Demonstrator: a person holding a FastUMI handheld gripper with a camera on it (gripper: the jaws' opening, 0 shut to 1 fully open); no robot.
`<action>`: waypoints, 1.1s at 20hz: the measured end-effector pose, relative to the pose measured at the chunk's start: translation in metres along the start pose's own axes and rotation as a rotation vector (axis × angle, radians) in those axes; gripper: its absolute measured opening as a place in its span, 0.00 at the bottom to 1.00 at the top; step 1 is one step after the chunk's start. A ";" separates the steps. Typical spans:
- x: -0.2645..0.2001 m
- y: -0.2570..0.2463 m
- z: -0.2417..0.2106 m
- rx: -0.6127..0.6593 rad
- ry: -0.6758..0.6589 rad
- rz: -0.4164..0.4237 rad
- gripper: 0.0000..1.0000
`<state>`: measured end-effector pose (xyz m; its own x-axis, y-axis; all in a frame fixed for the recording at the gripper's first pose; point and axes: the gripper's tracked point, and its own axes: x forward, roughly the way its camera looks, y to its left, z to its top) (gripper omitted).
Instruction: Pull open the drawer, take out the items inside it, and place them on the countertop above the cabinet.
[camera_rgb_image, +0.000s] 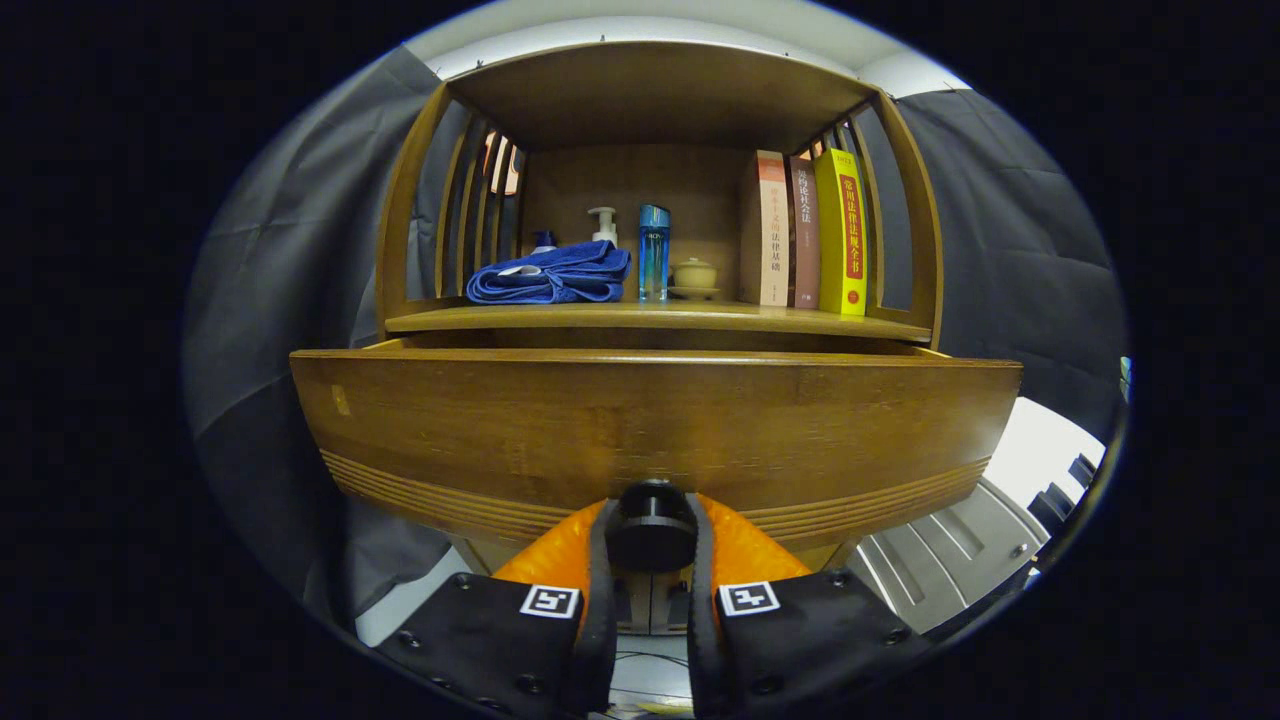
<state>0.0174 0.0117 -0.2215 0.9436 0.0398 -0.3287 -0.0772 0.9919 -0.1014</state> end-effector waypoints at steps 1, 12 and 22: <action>-0.004 0.000 0.000 -0.001 0.001 0.001 0.37; -0.027 0.002 -0.012 0.020 0.006 0.005 0.37; -0.028 0.004 -0.011 0.021 -0.001 0.028 0.50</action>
<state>-0.0132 0.0131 -0.2231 0.9417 0.0674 -0.3297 -0.0965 0.9927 -0.0727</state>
